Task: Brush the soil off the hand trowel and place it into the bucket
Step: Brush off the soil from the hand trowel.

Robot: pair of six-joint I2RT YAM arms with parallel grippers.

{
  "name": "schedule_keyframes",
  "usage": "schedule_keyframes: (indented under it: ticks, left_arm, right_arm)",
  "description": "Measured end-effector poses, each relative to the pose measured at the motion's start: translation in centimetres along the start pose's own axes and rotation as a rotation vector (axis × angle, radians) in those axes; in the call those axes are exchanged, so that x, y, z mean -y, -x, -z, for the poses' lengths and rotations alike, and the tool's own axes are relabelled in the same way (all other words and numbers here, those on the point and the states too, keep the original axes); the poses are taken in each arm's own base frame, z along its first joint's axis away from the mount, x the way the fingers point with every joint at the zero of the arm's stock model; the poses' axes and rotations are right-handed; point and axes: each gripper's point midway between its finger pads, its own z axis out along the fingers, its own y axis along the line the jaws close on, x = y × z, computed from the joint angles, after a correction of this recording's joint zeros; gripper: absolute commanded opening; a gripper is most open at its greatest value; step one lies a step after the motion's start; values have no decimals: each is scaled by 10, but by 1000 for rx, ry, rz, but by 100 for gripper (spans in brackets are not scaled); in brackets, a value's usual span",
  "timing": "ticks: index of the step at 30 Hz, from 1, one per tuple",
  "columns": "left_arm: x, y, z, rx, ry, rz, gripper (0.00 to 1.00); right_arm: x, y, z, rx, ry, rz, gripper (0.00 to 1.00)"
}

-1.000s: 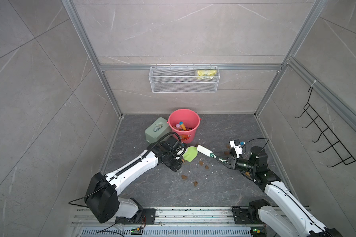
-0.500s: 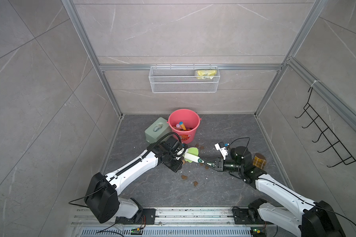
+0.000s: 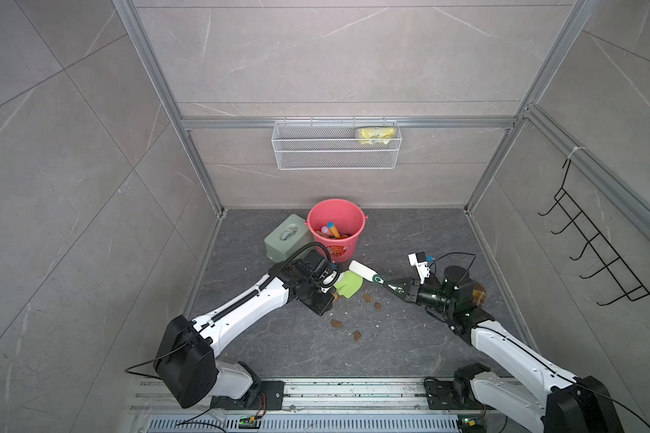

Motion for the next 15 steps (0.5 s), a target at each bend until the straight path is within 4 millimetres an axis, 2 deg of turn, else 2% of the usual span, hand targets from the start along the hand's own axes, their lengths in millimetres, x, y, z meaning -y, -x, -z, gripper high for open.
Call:
schedule_keyframes:
  ticks: [5, 9, 15]
  left_arm:
    - [0, 0, 0, 1, -3, 0, 0]
    - [1, 1, 0, 3, -3, 0, 0]
    - [0, 0, 0, -1, 0, 2, 0]
  right_arm:
    - [-10, -23, -16, -74, 44, 1, 0]
    - [0, -34, -27, -106, 39, -30, 0]
    - [5, -33, -29, -103, 32, -25, 0]
